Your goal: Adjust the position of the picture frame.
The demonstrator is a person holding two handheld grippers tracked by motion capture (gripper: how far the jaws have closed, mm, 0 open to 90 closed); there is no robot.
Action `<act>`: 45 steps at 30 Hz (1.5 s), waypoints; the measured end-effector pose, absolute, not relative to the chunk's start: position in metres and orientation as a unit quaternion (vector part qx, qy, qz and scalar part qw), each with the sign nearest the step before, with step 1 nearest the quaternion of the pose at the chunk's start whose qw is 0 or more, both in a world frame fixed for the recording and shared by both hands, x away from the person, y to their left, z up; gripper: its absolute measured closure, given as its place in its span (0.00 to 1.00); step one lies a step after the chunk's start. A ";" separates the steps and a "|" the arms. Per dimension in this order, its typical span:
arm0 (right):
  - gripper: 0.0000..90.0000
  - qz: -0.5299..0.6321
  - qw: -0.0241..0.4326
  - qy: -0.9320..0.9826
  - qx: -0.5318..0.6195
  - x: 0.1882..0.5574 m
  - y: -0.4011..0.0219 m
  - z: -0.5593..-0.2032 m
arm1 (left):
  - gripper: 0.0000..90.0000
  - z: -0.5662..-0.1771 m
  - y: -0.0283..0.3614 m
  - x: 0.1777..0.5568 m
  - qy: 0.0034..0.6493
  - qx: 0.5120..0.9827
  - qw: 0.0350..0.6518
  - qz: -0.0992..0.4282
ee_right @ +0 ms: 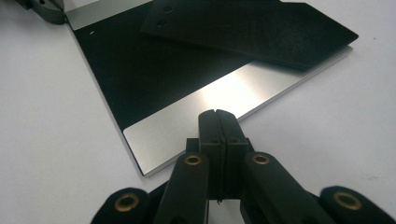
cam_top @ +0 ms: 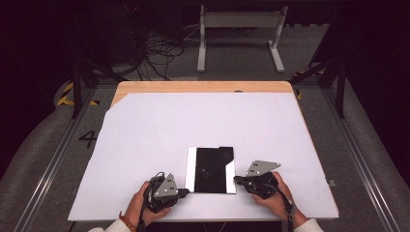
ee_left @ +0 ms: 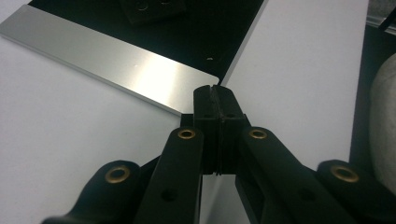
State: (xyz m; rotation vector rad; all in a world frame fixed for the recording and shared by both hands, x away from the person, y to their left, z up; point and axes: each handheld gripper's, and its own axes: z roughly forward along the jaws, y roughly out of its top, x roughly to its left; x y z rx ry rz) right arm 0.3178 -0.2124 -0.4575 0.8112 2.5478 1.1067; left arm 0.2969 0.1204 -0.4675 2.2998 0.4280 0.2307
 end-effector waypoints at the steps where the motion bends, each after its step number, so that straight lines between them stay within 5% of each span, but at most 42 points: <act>1: 1.00 0.380 0.123 0.874 0.277 0.318 -0.212 -0.458 | 0.99 -0.467 0.121 0.297 0.168 0.903 0.385 0.093; 45: 1.00 0.364 0.131 0.889 0.243 0.321 -0.182 -0.456 | 1.00 -0.468 0.145 0.333 0.233 0.887 0.380 0.118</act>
